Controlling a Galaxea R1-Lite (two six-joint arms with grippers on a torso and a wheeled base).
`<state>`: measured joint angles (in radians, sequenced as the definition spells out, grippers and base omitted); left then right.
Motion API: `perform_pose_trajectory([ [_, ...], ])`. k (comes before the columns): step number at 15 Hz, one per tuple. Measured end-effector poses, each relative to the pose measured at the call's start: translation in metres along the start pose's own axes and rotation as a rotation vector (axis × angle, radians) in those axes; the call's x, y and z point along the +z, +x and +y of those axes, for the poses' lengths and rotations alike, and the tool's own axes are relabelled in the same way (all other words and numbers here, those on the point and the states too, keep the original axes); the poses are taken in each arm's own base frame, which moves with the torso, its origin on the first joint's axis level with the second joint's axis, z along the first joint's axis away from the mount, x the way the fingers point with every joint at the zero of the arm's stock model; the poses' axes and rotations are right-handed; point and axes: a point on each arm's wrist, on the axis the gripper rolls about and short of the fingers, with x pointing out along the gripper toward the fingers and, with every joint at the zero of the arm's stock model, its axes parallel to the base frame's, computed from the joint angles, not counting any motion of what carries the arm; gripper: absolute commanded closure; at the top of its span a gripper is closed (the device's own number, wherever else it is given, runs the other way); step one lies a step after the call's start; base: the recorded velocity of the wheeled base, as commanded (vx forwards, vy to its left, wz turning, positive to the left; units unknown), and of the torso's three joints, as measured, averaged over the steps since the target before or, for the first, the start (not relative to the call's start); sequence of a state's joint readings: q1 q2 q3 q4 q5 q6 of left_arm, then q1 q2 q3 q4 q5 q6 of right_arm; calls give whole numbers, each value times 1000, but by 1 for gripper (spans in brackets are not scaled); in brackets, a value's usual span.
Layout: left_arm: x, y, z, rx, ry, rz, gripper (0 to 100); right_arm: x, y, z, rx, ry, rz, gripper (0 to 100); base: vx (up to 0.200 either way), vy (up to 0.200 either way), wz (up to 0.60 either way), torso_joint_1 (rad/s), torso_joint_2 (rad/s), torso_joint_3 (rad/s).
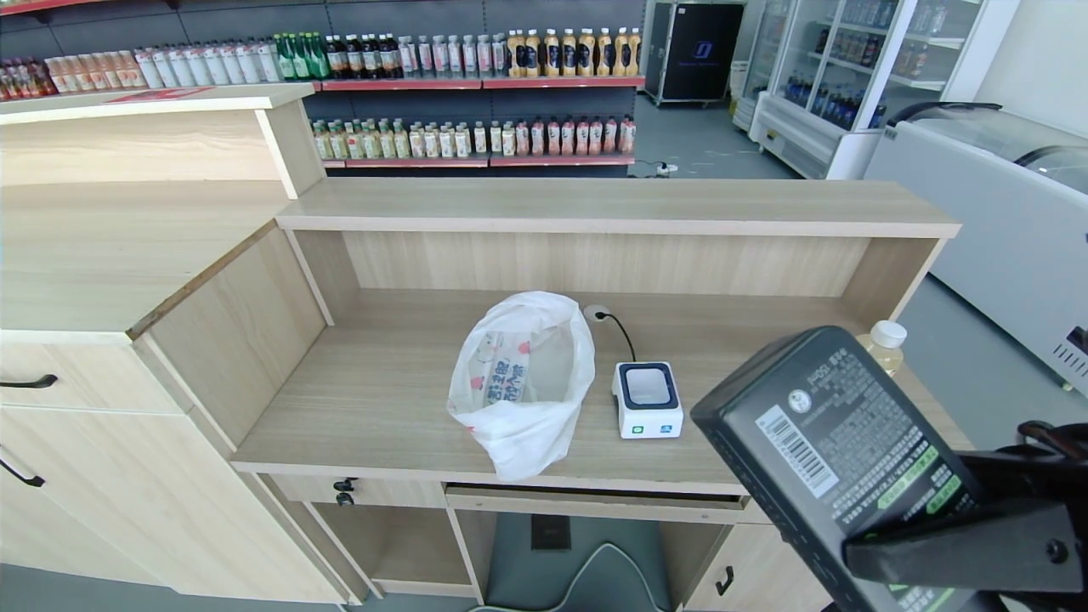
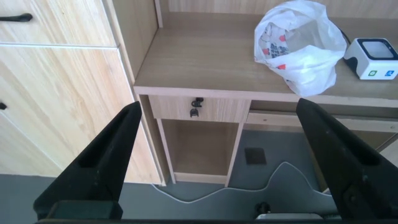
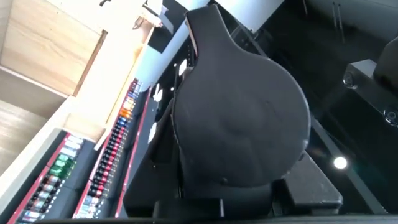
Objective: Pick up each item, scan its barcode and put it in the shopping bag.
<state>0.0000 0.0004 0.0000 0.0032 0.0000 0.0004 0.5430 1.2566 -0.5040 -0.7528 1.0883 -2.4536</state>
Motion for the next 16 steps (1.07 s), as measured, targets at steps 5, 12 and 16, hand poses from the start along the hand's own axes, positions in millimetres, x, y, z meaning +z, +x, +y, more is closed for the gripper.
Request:
perform_pose_trajectory([
  [5, 0, 0, 0, 0, 0, 0, 0, 1, 4, 0, -16, 11, -17, 100, 0, 0, 0, 0, 0, 0],
  [12, 0, 0, 0, 0, 0, 0, 0, -2, 2, 1, -8, 67, -7, 100, 0, 0, 0, 0, 0, 0],
  [16, 0, 0, 0, 0, 0, 0, 0, -22, -42, 22, 241, 724, 389, 100, 0, 0, 0, 0, 0, 0],
])
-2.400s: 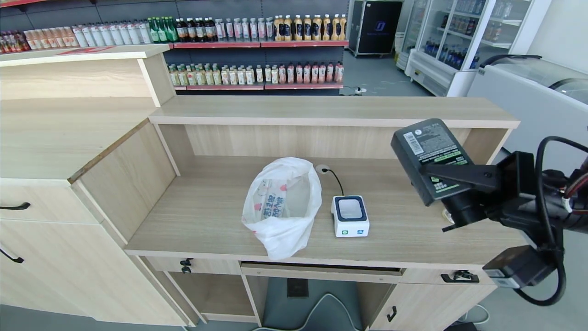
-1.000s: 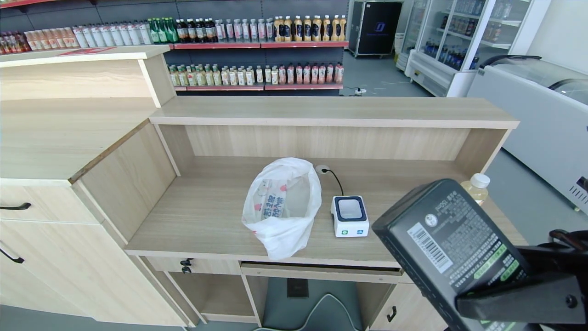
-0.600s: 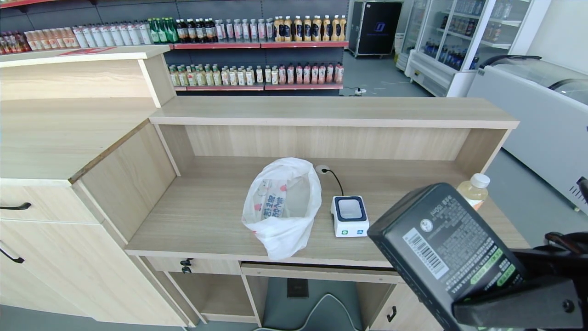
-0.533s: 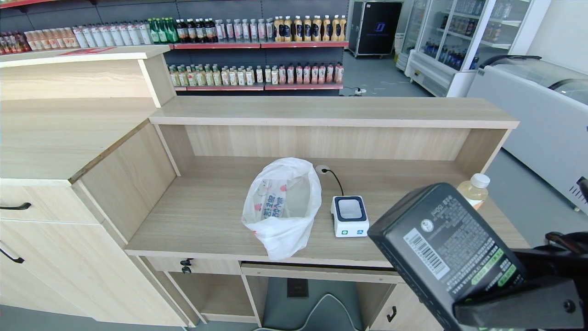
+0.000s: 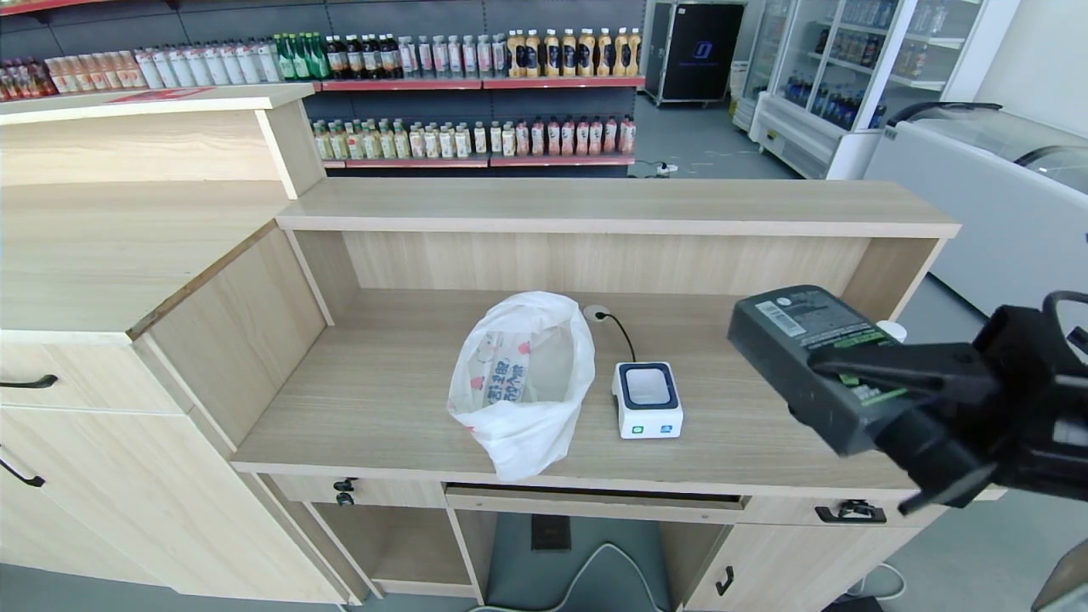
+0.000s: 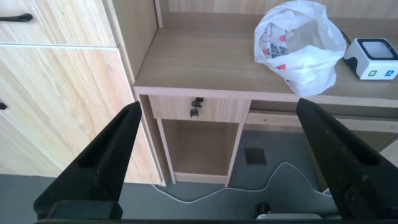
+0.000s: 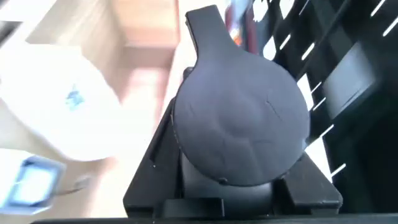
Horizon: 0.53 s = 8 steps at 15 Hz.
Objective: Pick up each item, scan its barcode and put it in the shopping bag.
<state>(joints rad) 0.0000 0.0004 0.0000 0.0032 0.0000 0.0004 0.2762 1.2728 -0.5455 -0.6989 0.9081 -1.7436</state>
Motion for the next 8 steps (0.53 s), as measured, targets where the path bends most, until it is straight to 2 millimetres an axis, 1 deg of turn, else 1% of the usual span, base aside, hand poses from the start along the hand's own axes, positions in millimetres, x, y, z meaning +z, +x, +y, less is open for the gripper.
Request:
perform_pose_trajectory([
  [1, 0, 0, 0, 0, 0, 0, 0, -10, -12, 5, 27, 201, 140, 100, 0, 0, 0, 0, 0, 0],
  [2, 0, 0, 0, 0, 0, 0, 0, -21, -29, 11, 34, 366, 303, 100, 0, 0, 0, 0, 0, 0],
  [4, 0, 0, 0, 0, 0, 0, 0, -34, -60, 22, 28, 582, 540, 100, 0, 0, 0, 0, 0, 0],
  [5, 0, 0, 0, 0, 0, 0, 0, -37, -74, 25, 11, 671, 637, 100, 0, 0, 0, 0, 0, 0],
  [7, 0, 0, 0, 0, 0, 0, 0, -39, -90, 28, -31, 780, 739, 100, 0, 0, 0, 0, 0, 0],
  [8, 0, 0, 0, 0, 0, 0, 0, -40, -93, 28, -42, 798, 754, 100, 0, 0, 600, 2, 2, 2],
])
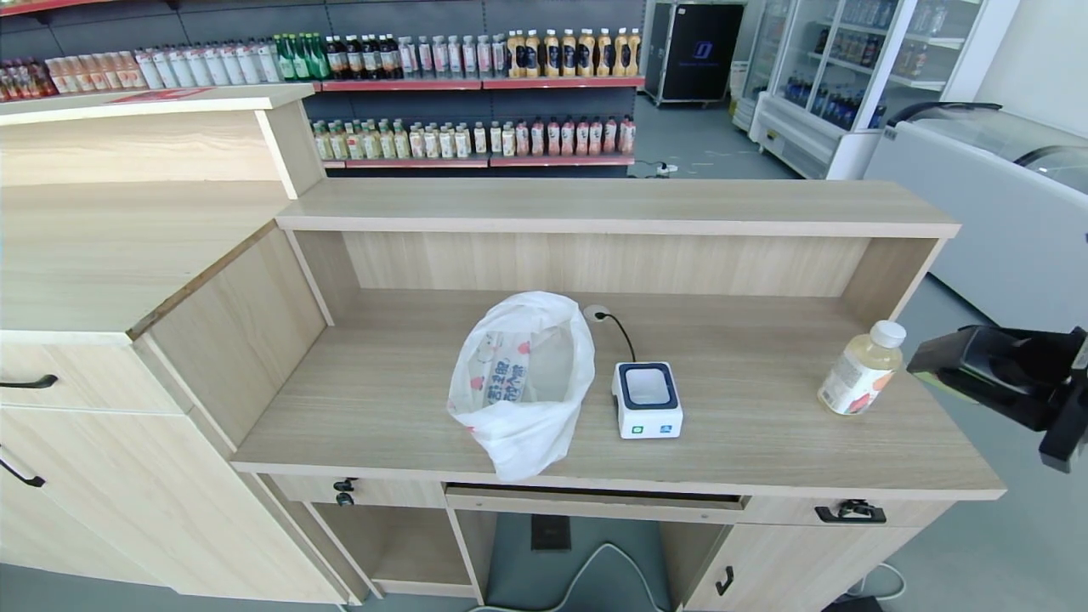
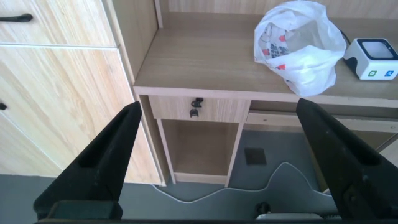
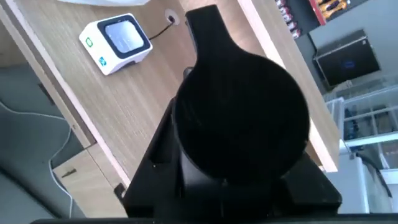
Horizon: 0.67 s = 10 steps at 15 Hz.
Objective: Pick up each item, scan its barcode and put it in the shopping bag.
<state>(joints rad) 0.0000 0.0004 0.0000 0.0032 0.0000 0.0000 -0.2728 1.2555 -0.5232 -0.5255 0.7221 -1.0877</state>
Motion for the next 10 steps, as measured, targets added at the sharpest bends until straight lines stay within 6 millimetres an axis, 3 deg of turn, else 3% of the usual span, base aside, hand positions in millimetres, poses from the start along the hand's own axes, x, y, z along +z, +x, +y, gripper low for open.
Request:
perform_pose_trajectory([
  [4, 0, 0, 0, 0, 0, 0, 0, 5, 4, -8, -16, 112, -18, 100, 0, 0, 600, -2, 0, 2],
  [6, 0, 0, 0, 0, 0, 0, 0, 9, 10, -13, -85, 249, 57, 100, 0, 0, 600, -2, 5, 7],
  [8, 0, 0, 0, 0, 0, 0, 0, 17, 26, -23, -215, 481, 151, 100, 0, 0, 600, 0, 0, 2],
  [10, 0, 0, 0, -1, 0, 0, 0, 26, 52, -28, -206, 844, 86, 100, 0, 0, 0, 0, 0, 0],
])
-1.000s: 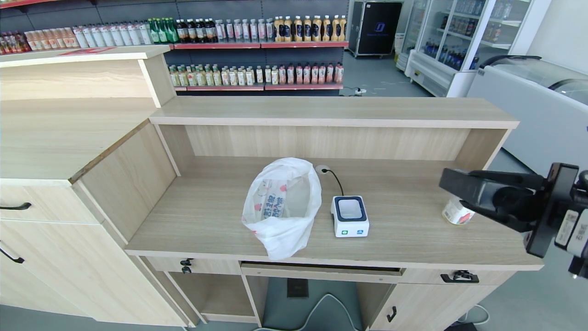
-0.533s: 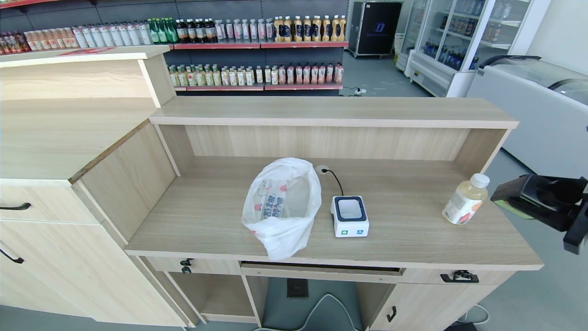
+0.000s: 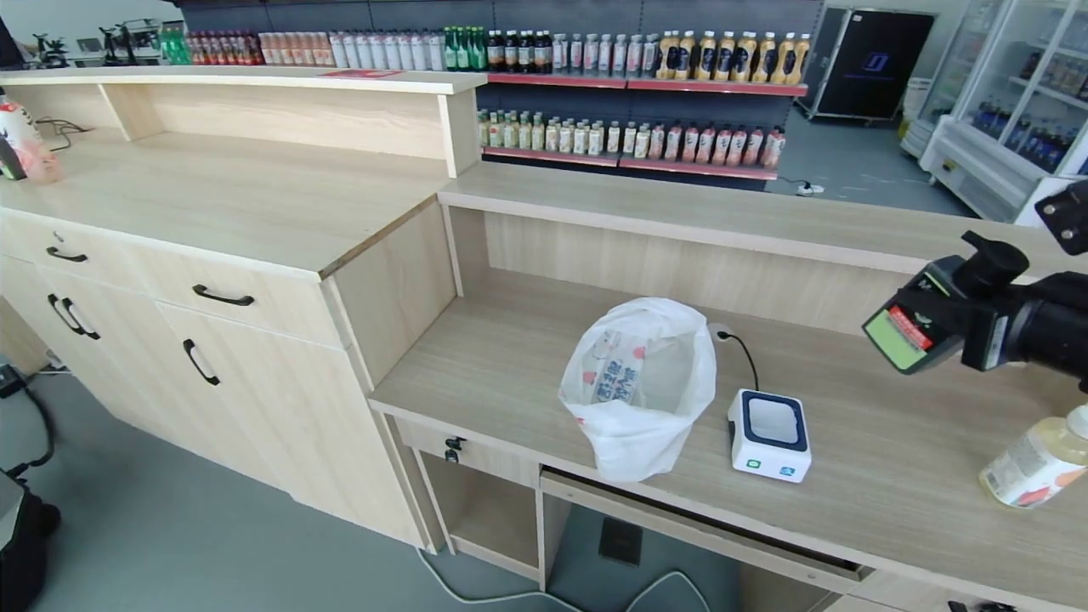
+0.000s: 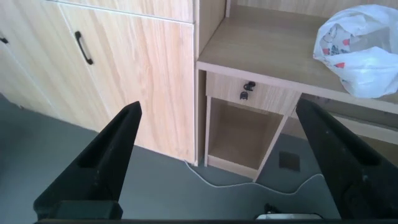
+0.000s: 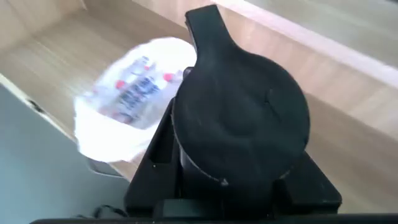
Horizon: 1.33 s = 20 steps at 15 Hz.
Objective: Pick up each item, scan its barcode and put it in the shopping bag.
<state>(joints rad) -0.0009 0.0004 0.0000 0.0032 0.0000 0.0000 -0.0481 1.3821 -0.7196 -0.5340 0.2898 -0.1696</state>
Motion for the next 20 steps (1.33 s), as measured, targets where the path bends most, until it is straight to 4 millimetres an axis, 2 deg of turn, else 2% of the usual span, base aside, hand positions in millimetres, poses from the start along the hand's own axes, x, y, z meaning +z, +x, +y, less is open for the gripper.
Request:
perform_pose_trajectory([
  [3, 0, 0, 0, 0, 0, 0, 0, -9, 47, 1, 52, 401, 23, 100, 0, 0, 0, 0, 0, 0],
  [5, 0, 0, 0, 1, 0, 0, 0, -33, 78, -5, 42, 544, 80, 100, 0, 0, 0, 0, 0, 0],
  [7, 0, 0, 0, 1, 0, 0, 0, -58, 98, -15, 60, 608, 146, 100, 0, 0, 0, 0, 0, 0],
  [11, 0, 0, 0, 1, 0, 0, 0, -95, 116, -41, 124, 656, 230, 100, 0, 0, 0, 0, 0, 0],
  [14, 0, 0, 0, 1, 0, 0, 0, -114, 122, -53, 125, 529, 255, 100, 0, 0, 0, 0, 0, 0],
  [17, 0, 0, 0, 1, 0, 0, 0, -130, 127, -57, 161, 480, 277, 100, 0, 0, 0, 0, 0, 0],
  [20, 0, 0, 0, 1, 0, 0, 0, -137, 133, -57, 197, 475, 282, 100, 0, 0, 0, 0, 0, 0],
])
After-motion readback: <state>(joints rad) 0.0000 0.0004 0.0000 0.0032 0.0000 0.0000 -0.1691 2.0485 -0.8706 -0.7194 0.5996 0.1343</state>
